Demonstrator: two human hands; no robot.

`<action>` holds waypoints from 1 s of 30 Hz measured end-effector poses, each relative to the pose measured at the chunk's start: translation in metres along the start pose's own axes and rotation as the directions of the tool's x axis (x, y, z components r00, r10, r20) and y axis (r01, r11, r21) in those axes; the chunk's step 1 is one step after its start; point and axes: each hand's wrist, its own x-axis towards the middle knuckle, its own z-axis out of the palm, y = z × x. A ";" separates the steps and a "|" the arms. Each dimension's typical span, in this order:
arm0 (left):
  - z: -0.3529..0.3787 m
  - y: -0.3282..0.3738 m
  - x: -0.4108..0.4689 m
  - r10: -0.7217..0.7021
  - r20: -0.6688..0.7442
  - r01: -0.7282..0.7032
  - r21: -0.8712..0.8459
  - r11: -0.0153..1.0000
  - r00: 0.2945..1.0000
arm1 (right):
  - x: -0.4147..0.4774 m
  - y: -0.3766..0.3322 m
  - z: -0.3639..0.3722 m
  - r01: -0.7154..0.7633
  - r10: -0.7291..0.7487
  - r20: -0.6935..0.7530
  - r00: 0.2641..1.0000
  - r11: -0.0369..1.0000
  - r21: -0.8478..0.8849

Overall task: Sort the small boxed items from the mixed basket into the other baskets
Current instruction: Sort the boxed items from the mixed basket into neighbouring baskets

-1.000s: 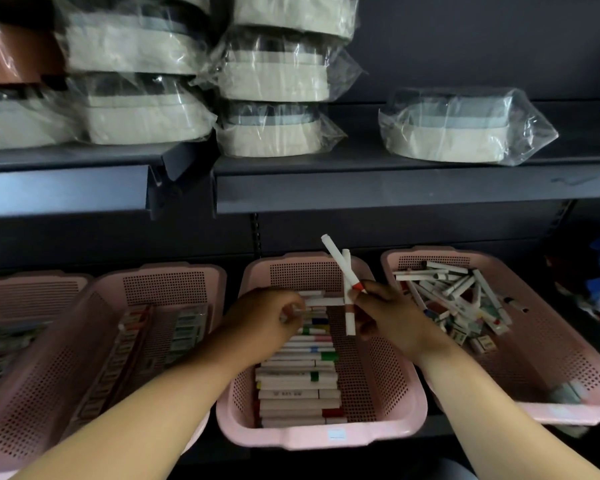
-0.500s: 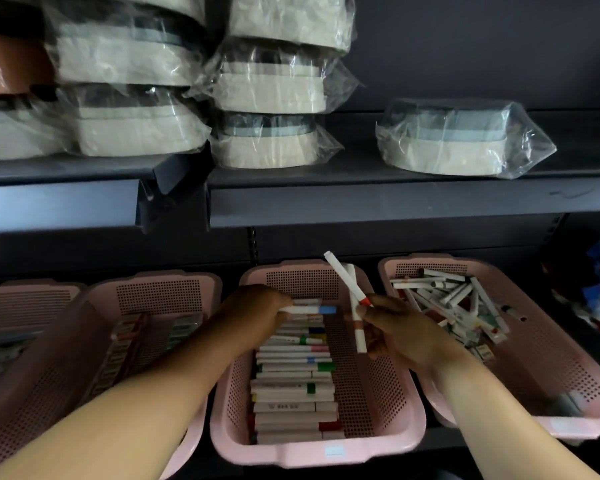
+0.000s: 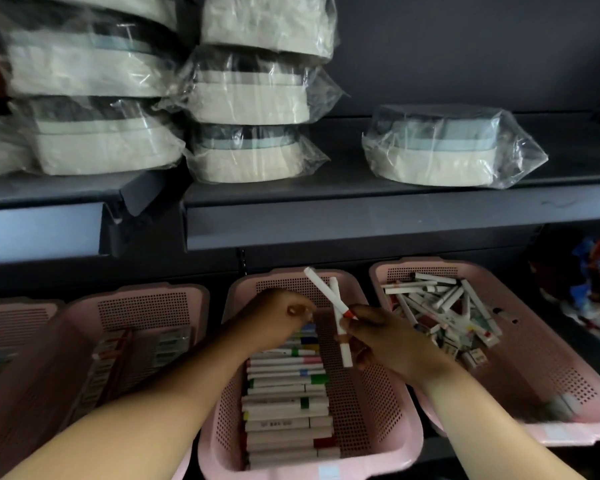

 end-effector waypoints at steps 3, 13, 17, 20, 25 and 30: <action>-0.007 0.021 -0.009 -0.039 0.030 0.047 -0.340 0.939 0.999 | 0.003 -0.007 0.009 -0.002 0.004 0.063 0.998 1.000 -0.023; -0.028 0.000 -0.018 -0.078 -0.031 0.064 -0.317 0.946 0.996 | 0.011 -0.011 0.020 -0.012 0.013 0.017 1.000 0.997 -0.072; -0.028 -0.011 -0.017 0.006 -0.011 -0.006 0.031 0.999 1.000 | 0.021 -0.014 0.016 -0.026 0.010 -0.140 0.990 0.993 -0.112; -0.028 -0.018 -0.013 0.070 -0.006 -0.067 0.198 0.978 0.998 | 0.024 -0.014 0.013 -0.038 0.019 -0.257 0.966 0.997 -0.072; -0.021 -0.032 0.000 -0.032 0.017 0.021 0.451 0.892 0.999 | 0.020 -0.005 0.005 -0.004 -0.005 -0.296 0.955 1.000 -0.028; -0.016 -0.035 0.002 -0.083 0.022 0.059 0.513 0.856 0.996 | 0.018 0.000 0.001 0.012 -0.045 -0.250 0.967 0.991 -0.131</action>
